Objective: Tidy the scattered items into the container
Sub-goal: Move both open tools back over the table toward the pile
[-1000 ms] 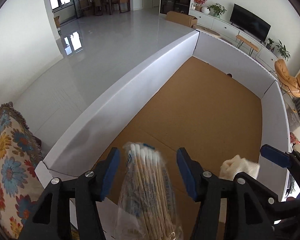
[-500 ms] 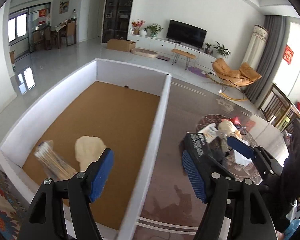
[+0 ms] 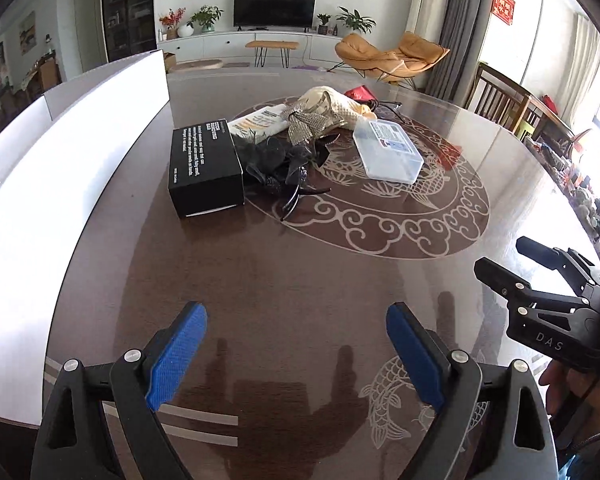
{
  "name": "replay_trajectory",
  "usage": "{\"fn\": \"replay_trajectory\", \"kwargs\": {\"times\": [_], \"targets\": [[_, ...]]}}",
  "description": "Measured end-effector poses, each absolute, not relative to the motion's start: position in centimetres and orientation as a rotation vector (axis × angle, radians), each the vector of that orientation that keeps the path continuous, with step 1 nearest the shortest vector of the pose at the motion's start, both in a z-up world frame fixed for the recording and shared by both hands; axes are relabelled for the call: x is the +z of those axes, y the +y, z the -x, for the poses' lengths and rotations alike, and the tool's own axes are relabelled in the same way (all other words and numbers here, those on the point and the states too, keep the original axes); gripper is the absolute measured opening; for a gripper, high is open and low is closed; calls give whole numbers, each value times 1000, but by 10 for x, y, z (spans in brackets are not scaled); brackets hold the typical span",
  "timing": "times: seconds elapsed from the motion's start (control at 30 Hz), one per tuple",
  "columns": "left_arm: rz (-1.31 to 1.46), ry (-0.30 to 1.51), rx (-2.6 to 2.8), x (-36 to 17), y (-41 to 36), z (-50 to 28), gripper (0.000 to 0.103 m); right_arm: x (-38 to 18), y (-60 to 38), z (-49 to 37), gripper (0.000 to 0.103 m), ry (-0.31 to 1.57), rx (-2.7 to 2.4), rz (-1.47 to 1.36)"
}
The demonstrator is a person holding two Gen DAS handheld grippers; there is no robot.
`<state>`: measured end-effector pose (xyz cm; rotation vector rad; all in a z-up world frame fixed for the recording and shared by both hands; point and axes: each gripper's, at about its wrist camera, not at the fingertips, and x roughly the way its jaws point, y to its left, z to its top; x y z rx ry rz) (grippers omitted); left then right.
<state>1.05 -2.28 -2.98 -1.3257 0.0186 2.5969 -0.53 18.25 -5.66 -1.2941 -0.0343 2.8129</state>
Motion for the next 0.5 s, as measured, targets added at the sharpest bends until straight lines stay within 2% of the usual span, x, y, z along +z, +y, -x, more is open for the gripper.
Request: {"fn": "replay_trajectory", "kwargs": {"times": [0.17, 0.5], "targets": [[1375, -21, 2600, -39, -32, -8, 92, -66, 178, 4, 80, 54, 2803, 1294], [1441, -38, 2606, -50, -36, -1, 92, -73, 173, 6, 80, 78, 2800, 1329]]}}
